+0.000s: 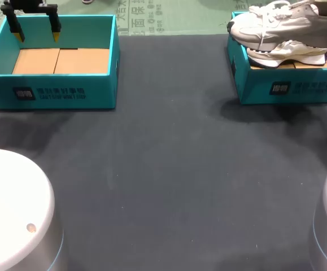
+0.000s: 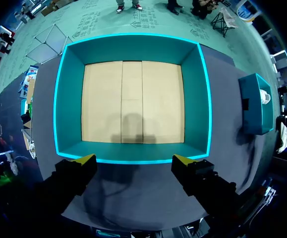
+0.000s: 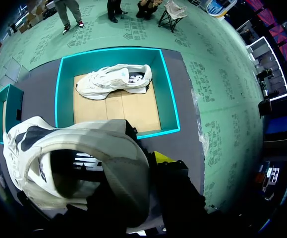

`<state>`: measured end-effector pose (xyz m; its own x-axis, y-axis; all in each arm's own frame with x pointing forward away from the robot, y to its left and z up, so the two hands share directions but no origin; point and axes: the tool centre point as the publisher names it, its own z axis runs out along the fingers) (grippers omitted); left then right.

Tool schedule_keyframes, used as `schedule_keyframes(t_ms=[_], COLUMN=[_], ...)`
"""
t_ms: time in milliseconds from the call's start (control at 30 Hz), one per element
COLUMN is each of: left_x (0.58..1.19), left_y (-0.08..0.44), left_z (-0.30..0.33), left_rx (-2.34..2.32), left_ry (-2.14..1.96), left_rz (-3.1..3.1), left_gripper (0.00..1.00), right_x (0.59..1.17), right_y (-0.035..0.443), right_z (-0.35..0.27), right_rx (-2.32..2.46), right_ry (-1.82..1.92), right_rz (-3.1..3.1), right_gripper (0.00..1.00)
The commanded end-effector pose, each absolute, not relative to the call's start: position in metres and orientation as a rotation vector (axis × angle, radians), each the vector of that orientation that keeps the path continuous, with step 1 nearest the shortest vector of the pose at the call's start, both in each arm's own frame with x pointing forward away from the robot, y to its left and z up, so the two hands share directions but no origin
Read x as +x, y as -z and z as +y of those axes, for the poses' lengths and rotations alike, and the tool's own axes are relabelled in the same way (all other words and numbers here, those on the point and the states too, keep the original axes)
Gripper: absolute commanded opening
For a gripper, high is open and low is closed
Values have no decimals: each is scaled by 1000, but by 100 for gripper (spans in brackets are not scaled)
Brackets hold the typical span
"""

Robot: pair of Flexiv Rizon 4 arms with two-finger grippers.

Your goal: Take the shoe out of the shoebox, open the shoe tongue, remove and reinsert the insole, then place the shoe into the shoebox

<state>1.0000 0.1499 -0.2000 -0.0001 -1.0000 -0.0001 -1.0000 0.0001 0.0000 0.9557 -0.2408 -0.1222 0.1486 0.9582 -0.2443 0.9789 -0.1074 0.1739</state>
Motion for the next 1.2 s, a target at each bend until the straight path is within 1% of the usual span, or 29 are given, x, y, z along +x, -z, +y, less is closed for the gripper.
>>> schedule_keyframes(t_ms=[33,300,667,1033,1200], left_x=[1000,1000,1000,1000,1000], left_y=[200,200,200,200,200], left_z=[150,150,150,150,150], left_rx=[-2221,-2221,-2221,-2221,-2221], left_ry=[0,0,0,0,0], left_rz=[2222,2222,2222,2222,2222], left_gripper=[100,100,100,100,100], right_x=[949,906,843,801,788], right_y=[121,130,160,192,203], right_z=[-236,-207,-136,-66,-53], right_rx=[2166,2196,2188,2136,2152], right_ry=[116,98,51,68,86], right_rz=[1838,1780,1782,1848,1862], right_gripper=[0,0,0,0,0])
